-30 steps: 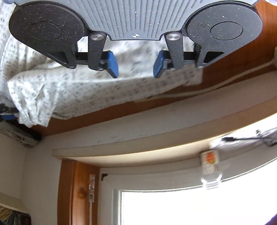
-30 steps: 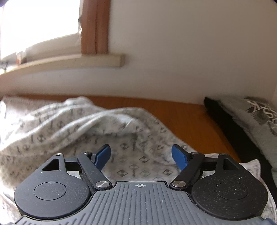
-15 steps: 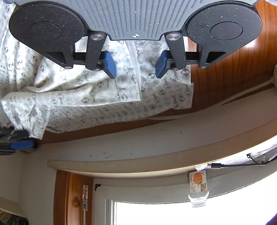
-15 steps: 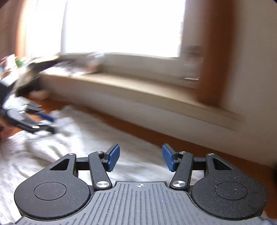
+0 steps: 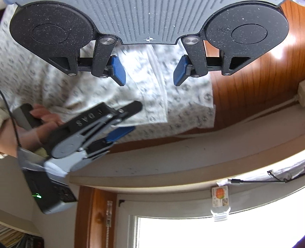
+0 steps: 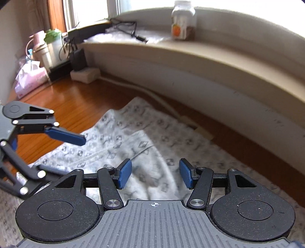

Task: Fold clothes
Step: 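Grasp the garment fabric with the right gripper and lift it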

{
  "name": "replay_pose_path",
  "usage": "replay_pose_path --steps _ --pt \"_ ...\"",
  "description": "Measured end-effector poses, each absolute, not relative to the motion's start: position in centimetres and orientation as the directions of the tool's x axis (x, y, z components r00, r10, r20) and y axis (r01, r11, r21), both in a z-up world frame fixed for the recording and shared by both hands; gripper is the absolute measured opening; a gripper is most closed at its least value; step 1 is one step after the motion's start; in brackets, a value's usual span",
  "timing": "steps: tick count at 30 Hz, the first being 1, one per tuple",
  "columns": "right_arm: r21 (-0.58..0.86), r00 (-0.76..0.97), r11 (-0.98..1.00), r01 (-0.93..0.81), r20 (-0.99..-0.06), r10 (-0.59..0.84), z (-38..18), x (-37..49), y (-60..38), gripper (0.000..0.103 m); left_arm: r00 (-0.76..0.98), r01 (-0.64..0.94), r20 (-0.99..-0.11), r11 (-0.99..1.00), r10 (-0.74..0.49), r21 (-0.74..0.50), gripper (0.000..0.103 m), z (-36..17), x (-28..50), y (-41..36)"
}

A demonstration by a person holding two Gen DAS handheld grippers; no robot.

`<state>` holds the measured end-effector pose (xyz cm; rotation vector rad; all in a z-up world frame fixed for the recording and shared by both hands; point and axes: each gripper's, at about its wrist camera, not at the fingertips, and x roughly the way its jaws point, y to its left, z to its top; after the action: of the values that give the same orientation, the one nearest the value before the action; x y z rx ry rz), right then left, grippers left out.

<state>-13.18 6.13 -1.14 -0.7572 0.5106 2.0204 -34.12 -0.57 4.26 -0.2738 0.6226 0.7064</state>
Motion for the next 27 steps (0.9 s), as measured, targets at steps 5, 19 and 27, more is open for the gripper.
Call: replay_pose_path --steps 5,19,27 --pt "0.079 -0.459 -0.538 -0.839 -0.633 0.624 0.1 -13.1 4.3 0.005 0.579 -0.669 -0.637 0.743 0.509 -0.014 0.059 3.5 -33.7 -0.9" --pt "-0.050 -0.405 -0.430 -0.901 -0.259 0.877 11.4 -11.7 -0.9 0.002 0.543 -0.789 -0.508 0.613 0.668 -0.039 0.054 9.2 -30.8 3.9" --pt "-0.037 -0.495 -0.569 -0.822 -0.448 0.744 5.5 -15.3 -2.7 0.003 0.520 -0.836 -0.511 0.530 0.684 -0.142 0.056 9.0 -35.8 5.3"
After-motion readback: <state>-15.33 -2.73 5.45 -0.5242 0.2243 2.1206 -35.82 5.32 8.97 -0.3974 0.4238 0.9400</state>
